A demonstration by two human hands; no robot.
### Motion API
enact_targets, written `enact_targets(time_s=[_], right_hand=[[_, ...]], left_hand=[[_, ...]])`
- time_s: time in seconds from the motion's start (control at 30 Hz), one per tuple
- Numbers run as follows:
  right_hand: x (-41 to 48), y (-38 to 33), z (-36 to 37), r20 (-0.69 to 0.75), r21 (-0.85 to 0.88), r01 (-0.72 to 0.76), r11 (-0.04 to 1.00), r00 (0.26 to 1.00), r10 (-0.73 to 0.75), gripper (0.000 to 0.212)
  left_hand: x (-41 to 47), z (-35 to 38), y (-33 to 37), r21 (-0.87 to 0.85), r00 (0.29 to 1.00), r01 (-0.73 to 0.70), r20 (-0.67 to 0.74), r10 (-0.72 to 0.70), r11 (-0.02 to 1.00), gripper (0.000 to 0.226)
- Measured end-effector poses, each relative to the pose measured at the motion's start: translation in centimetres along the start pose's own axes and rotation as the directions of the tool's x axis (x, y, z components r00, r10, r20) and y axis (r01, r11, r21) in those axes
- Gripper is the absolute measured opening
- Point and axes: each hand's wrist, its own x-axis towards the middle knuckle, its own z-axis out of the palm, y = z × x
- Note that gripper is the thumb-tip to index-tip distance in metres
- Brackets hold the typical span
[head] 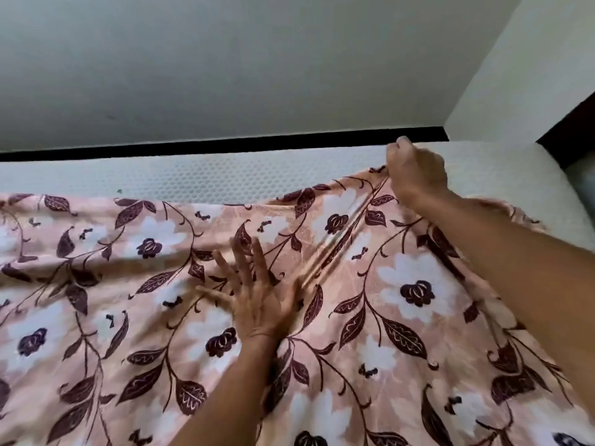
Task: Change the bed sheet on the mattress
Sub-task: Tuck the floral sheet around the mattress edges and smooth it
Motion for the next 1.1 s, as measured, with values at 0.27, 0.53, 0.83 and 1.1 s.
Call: enact_targets(time_s=[0.27,0.53,0.83,1.1], right_hand=[[-2.4,-1.1,4.4,-0.104,-0.016,-0.108,0.994,0.989,0.106,0.027],[-5.6,6.7,-1.0,0.064,-0.047,-0.363,0.931,0.929,0.366,0.036],[-3.4,14.1,-9.3,0.111,0.289,-0.567,0.771,0.820,0.561,0.029],[0.4,14.7,-13.1,0.069,0.169,-0.369,0.914,0.930,0.362,0.075]], left_hand=[[0.2,0.9,-0.6,0.040,1.000,0.018,-0.002,-0.018,0.999,0.084],[0.4,1.3,-1.0,0.074,1.000,-0.018,-0.004,0.018,0.997,0.084],[1.1,-0.6,-0.2,0.093,0.985,-0.006,0.172,-0.010,0.996,0.079],[6.0,-4.1,6.6,0.004,0.980,-0.130,0.151,0.128,0.992,0.077]])
